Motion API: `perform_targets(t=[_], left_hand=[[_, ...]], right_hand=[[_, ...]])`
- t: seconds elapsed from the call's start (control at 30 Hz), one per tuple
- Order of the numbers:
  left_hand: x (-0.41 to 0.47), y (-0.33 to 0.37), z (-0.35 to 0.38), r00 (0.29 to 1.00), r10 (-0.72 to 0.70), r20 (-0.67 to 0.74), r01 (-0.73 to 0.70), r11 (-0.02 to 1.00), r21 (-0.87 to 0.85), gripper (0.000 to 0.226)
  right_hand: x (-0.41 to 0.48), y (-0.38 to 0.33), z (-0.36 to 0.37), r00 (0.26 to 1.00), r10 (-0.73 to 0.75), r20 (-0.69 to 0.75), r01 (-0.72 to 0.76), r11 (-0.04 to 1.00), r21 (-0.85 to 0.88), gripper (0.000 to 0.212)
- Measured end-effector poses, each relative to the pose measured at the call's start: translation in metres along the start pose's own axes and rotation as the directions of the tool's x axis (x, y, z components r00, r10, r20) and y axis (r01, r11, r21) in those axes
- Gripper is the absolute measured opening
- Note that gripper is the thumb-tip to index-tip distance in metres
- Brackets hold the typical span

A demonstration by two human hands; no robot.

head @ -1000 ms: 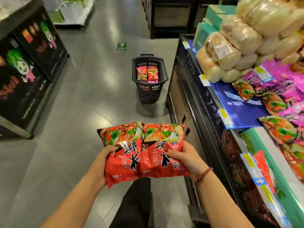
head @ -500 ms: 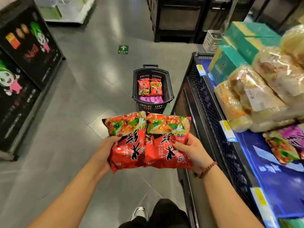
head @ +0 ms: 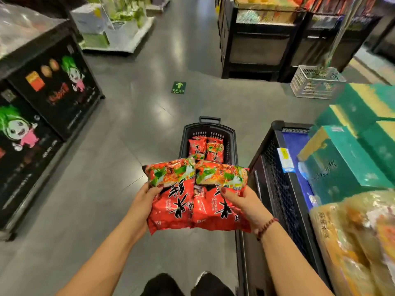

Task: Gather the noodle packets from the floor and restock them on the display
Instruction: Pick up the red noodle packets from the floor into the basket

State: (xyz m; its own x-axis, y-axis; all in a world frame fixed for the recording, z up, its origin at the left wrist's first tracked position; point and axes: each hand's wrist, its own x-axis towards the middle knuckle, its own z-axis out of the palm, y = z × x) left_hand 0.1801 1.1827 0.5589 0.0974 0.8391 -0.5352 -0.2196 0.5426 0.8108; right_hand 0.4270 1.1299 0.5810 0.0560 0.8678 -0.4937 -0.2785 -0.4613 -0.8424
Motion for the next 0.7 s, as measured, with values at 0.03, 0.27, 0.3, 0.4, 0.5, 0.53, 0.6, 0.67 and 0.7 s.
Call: perform_targets(t=[0.03,0.27,0.3,0.4,0.5,0.53,0.6,0.67,0.7], left_hand=[[0.008,0.005,0.005,1.0,0.002,-0.001,-0.002,1.0,0.0,0.024],[0.113,0.044,0.022,1.0,-0.025,0.014,0.024,0.998,0.059,0.016],[0.131,0.051,0.023,0.999,-0.035,0.026,0.033,0.998,0.057,0.016],[0.186,0.079,0.027,0.995,-0.058,0.077,0.051,0.995,0.081,0.017],[0.237,0.103,0.029,0.993,-0.081,0.089,0.068,0.988,0.138,0.022],[0.252,0.11,0.03,0.991,-0.086,0.1,0.07,0.985,0.158,0.024],[0.28,0.121,0.034,0.987,-0.1,0.122,0.075,0.978,0.196,0.026],[0.304,0.127,0.04,0.985,-0.102,0.137,0.069,0.972,0.224,0.025],[0.314,0.129,0.043,0.985,-0.107,0.136,0.073,0.971,0.229,0.024]], right_hand=[[0.012,-0.006,0.0,1.0,0.002,-0.006,-0.002,1.0,0.002,0.064],[0.118,-0.037,-0.007,0.99,0.069,-0.122,-0.069,0.998,0.005,0.049],[0.134,-0.043,-0.007,0.987,0.074,-0.14,-0.075,0.997,0.003,0.046],[0.179,-0.059,-0.006,0.98,0.083,-0.183,-0.076,0.996,0.046,0.043],[0.218,-0.073,-0.003,0.97,0.101,-0.222,-0.088,0.994,0.068,0.041],[0.229,-0.077,-0.003,0.967,0.096,-0.236,-0.084,0.995,0.062,0.041],[0.248,-0.085,-0.005,0.962,0.092,-0.257,-0.079,0.995,0.06,0.04],[0.264,-0.092,-0.008,0.957,0.095,-0.274,-0.08,0.995,0.064,0.038],[0.273,-0.096,-0.011,0.955,0.104,-0.279,-0.089,0.994,0.065,0.038]])
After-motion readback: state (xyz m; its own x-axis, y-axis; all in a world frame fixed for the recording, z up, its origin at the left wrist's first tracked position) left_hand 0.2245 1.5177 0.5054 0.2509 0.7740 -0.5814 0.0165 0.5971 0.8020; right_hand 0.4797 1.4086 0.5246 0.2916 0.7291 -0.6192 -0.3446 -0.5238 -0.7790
